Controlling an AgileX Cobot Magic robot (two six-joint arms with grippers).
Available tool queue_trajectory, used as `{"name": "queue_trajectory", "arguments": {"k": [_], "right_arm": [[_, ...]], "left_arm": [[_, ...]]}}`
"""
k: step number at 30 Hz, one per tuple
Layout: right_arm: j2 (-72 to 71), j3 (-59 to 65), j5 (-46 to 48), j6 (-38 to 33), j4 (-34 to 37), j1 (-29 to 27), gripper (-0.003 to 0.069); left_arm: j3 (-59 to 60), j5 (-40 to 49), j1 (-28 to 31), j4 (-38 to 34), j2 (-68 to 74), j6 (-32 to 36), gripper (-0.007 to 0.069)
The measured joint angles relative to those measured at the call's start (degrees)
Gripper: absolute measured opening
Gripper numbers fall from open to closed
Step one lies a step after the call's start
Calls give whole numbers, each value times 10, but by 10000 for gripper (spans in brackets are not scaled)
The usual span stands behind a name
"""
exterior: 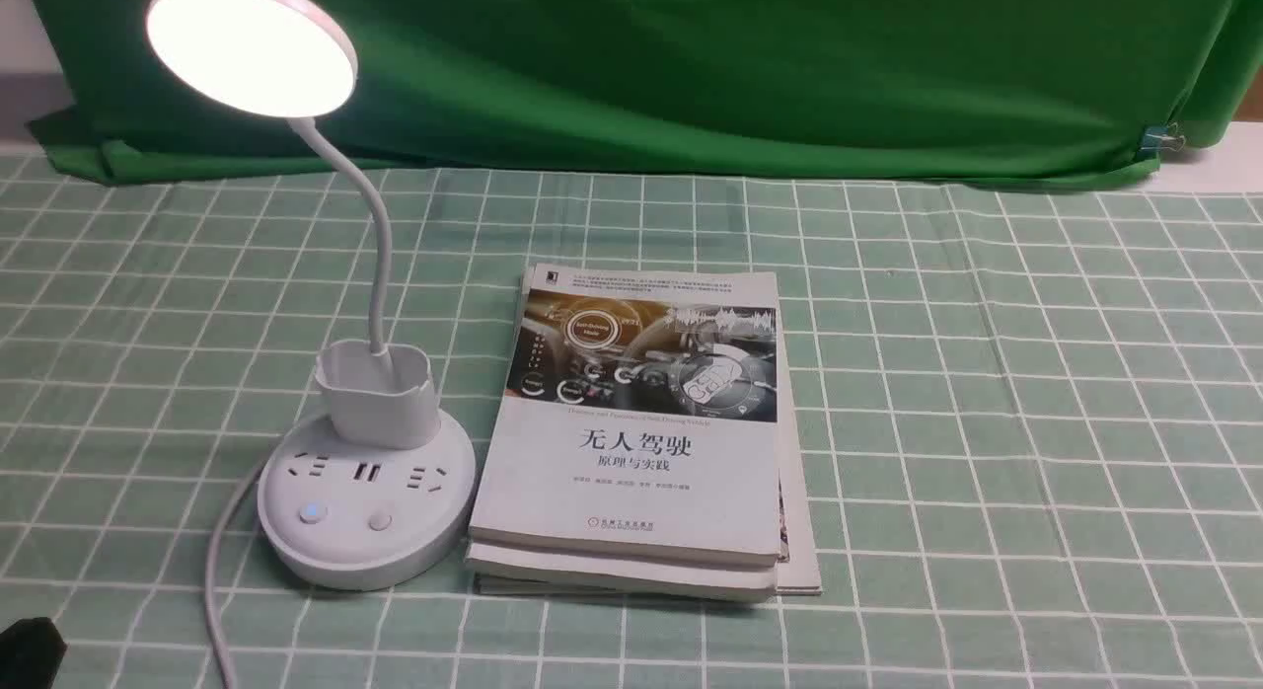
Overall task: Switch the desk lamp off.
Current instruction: Use the left arm to press the button switch on the lamp holder
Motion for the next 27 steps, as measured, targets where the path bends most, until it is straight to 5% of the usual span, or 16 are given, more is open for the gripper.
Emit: {"name": "queue_trajectory", "arguments": {"k": [19,21,27], "right_arm": [[0,0,0,0,0,0,242],[0,0,0,0,0,0,242],[0,0,0,0,0,0,242]], "left_arm": [[0,-17,0,-3,0,0,0],[0,-40,0,-36,0,-16,0],[0,-123,0,-295,0,-97,0]]}}
